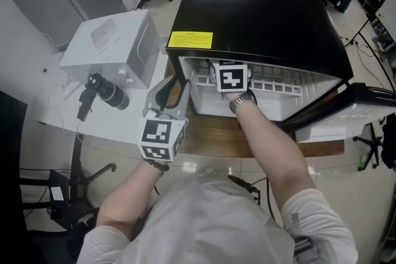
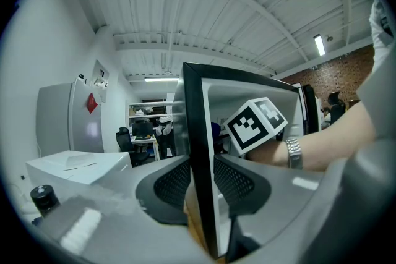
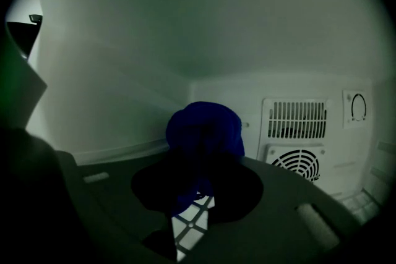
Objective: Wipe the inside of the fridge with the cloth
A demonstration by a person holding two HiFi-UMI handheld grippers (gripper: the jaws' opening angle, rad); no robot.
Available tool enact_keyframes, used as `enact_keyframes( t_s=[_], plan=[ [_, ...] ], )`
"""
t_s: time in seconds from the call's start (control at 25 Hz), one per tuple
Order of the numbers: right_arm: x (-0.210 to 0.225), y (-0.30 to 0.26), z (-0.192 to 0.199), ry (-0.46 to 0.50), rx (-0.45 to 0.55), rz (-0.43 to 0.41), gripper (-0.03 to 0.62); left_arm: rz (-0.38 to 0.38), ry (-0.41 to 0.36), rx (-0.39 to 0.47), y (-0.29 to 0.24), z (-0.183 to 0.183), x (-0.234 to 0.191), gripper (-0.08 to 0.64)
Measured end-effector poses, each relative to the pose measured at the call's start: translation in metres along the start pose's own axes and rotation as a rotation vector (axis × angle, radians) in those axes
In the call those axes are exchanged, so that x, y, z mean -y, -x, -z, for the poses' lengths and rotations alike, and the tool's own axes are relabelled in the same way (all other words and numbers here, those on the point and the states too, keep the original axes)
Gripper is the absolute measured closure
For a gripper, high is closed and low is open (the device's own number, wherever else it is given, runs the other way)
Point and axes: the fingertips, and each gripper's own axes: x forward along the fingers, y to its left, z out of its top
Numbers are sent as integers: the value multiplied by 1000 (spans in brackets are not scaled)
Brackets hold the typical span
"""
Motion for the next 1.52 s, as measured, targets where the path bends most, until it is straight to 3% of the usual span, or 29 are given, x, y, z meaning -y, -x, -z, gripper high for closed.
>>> enact_keyframes(
  t_s=[0.84,1.52],
  plan=[
    [59,16,11,-35,-37,124,492,5,3,8,0,0,1,450],
    [87,37,15,-49,-38,159,492,-19,6,-4,0,5,-1,450]
  ],
)
